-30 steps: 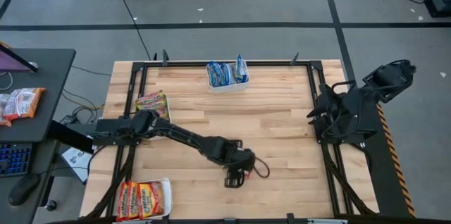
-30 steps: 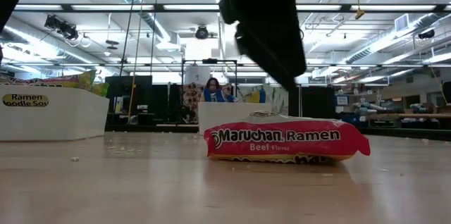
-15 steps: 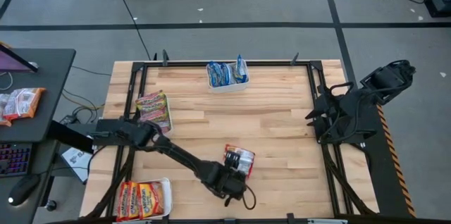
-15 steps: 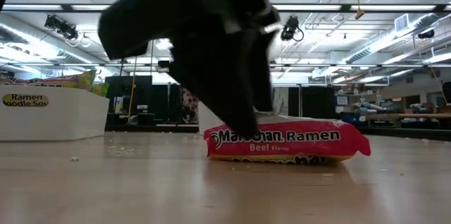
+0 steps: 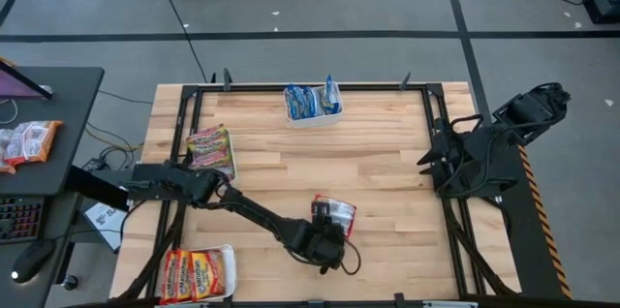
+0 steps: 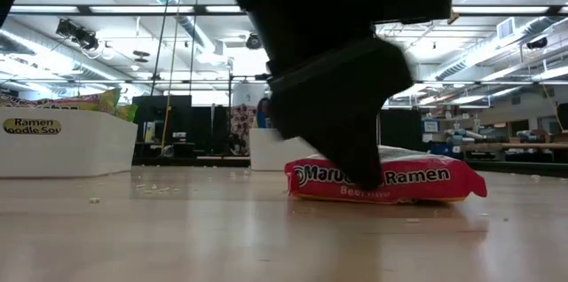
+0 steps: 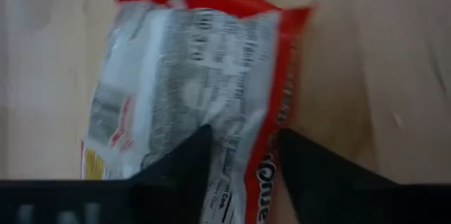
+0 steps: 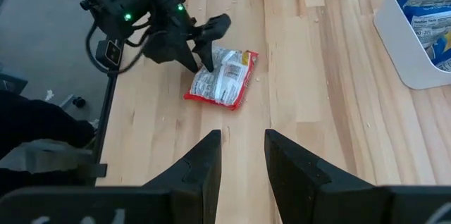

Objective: Sort Maruchan noodles
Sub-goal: Put the red noodle pack into the bottom white bin

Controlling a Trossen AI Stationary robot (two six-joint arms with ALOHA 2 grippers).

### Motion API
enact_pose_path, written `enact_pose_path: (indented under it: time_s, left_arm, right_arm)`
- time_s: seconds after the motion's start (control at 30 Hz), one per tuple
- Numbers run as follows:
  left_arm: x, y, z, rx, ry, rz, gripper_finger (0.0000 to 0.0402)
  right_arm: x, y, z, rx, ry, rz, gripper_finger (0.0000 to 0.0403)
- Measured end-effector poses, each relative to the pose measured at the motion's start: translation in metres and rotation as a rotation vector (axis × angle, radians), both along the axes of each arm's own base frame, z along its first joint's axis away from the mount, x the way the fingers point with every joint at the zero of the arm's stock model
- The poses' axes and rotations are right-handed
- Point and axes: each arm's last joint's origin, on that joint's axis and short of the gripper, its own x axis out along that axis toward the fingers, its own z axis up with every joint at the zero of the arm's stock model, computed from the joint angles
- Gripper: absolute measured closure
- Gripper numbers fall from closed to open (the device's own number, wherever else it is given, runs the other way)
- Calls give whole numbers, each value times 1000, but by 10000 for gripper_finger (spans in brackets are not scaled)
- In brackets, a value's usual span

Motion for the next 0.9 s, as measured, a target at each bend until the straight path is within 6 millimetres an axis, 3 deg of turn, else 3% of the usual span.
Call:
enact_pose_path:
  time_s: [0.23,0.5,0.67,0.9]
  left_arm:
    - [9,23,0,-210,-61,314,384]
    - [1,51,30,-355,-47,592,397]
    - [-14,62,87,-459,-117,699,398]
    - [-51,49,136,-631,-106,881,400]
  right_arm:
    - [5,3,1,13,-21,0,287]
    - [14,11,3,17,-48,90,287]
    - [22,16,4,-5,-75,162,287]
    - [32,25,1,-4,-68,240,287]
